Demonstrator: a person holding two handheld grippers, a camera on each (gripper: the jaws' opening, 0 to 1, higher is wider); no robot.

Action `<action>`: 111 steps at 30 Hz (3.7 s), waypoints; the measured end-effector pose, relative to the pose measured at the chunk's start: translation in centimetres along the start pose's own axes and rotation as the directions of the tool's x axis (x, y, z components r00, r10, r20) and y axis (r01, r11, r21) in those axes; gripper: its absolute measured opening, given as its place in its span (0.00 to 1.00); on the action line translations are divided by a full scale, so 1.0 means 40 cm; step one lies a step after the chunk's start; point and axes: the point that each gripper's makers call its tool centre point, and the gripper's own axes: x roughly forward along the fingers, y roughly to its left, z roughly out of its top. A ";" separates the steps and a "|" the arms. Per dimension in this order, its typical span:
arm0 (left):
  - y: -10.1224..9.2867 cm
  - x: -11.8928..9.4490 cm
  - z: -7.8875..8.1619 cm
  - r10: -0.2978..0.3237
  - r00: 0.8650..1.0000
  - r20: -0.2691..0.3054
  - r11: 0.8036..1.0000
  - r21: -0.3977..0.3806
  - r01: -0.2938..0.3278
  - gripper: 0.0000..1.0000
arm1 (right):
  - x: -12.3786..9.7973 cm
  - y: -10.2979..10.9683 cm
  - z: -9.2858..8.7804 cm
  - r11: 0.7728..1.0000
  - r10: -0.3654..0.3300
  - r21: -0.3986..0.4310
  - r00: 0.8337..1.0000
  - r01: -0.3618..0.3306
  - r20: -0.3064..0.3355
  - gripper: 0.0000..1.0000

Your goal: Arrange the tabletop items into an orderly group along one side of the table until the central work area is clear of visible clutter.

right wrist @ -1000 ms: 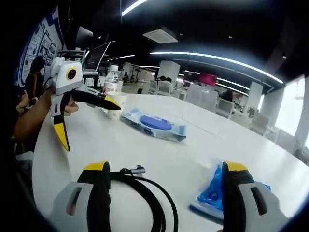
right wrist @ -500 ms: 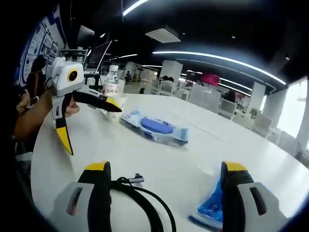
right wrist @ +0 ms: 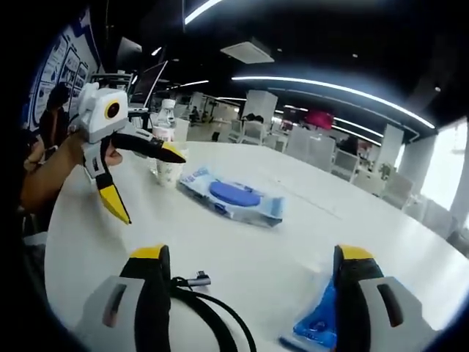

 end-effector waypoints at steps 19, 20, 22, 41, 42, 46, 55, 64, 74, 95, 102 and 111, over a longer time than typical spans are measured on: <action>0.049 0.019 -0.034 0.083 0.994 -0.068 0.996 0.024 -0.082 0.66 | 0.035 -0.030 -0.005 1.000 0.005 -0.008 1.000 -0.005 -0.024 0.77; 0.053 0.020 -0.037 0.088 0.994 -0.071 0.996 0.025 -0.086 0.66 | 0.037 -0.032 -0.007 1.000 0.005 -0.007 1.000 -0.006 -0.028 0.77; 0.056 0.022 -0.038 0.092 0.993 -0.072 0.996 0.022 -0.091 0.65 | 0.039 -0.033 -0.008 1.000 0.007 -0.008 1.000 -0.007 -0.029 0.76; 0.081 0.029 -0.056 0.137 0.981 -0.139 0.988 0.085 -0.126 0.53 | 0.073 -0.052 -0.002 1.000 0.015 -0.010 0.999 -0.016 -0.046 0.59; 0.081 0.030 -0.058 0.139 0.980 -0.144 0.988 0.092 -0.127 0.53 | 0.074 -0.052 -0.003 1.000 0.016 -0.011 0.999 -0.016 -0.048 0.58; 0.085 0.032 -0.059 0.148 0.978 -0.145 0.986 0.095 -0.135 0.52 | 0.083 -0.057 -0.002 1.000 0.017 -0.018 0.999 -0.017 -0.049 0.56; 0.093 0.037 -0.064 0.172 0.972 -0.160 0.981 0.115 -0.155 0.51 | 0.107 -0.075 0.001 0.999 0.014 -0.036 0.998 -0.016 -0.063 0.53; 0.100 0.040 -0.064 0.178 0.970 -0.167 0.981 0.103 -0.162 0.44 | 0.129 -0.088 0.000 0.998 0.015 -0.052 0.997 -0.019 -0.077 0.49; 0.117 0.041 -0.078 0.200 0.957 -0.211 0.977 0.113 -0.180 0.38 | 0.165 -0.094 0.001 0.997 0.027 -0.067 0.996 -0.033 -0.088 0.47; 0.114 0.056 -0.083 0.199 0.948 -0.250 0.975 0.146 -0.166 0.34 | 0.196 -0.098 -0.009 0.994 0.043 -0.095 0.994 -0.053 -0.104 0.42; 0.117 0.060 -0.087 0.204 0.942 -0.266 0.972 0.167 -0.163 0.29 | 0.206 -0.094 -0.001 0.992 0.057 -0.108 0.993 -0.067 -0.101 0.38; 0.135 0.060 -0.094 0.237 0.927 -0.292 0.964 0.192 -0.186 0.28 | 0.225 -0.086 -0.002 0.988 0.071 -0.129 0.992 -0.085 -0.109 0.34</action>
